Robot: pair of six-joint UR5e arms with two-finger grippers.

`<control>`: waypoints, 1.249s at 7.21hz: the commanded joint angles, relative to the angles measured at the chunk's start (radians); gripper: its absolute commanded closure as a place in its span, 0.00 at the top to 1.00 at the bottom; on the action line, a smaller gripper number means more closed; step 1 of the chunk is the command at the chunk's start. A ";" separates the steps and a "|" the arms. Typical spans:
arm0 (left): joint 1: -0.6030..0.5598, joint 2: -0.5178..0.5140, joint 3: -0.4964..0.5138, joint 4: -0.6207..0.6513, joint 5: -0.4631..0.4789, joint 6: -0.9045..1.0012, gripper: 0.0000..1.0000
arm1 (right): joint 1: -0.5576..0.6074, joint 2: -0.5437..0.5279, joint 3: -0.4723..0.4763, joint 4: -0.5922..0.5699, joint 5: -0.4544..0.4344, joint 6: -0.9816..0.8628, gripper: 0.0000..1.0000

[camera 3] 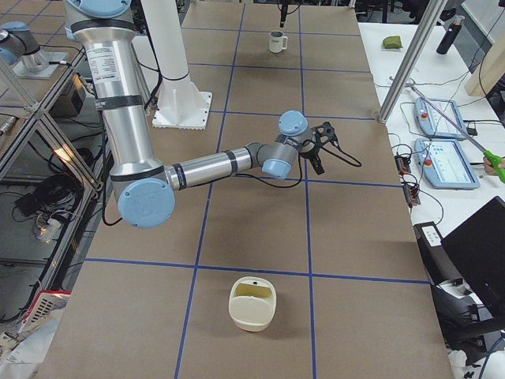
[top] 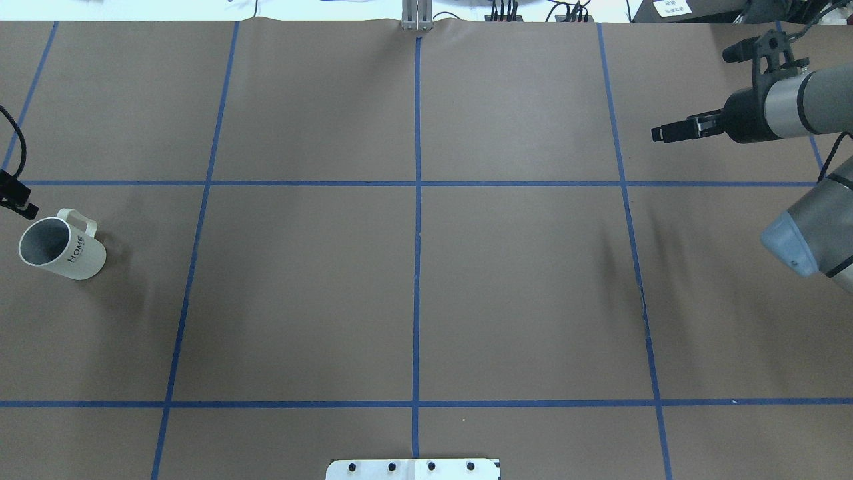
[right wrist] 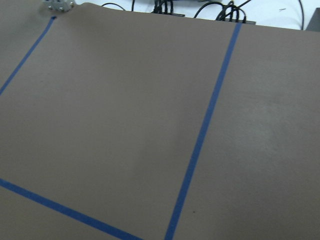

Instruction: Left arm hands cup to right arm to dump lemon

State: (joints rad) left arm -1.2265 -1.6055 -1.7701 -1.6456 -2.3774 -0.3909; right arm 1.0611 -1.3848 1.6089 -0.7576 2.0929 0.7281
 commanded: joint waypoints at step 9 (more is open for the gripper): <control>-0.307 -0.056 0.137 0.117 0.053 0.359 1.00 | 0.433 -0.330 0.084 -0.519 0.304 -0.569 1.00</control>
State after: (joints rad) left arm -1.5284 -1.6441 -1.6179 -1.5983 -2.3202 -0.0290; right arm 1.4691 -1.6306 1.6685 -1.2169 2.3673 0.1704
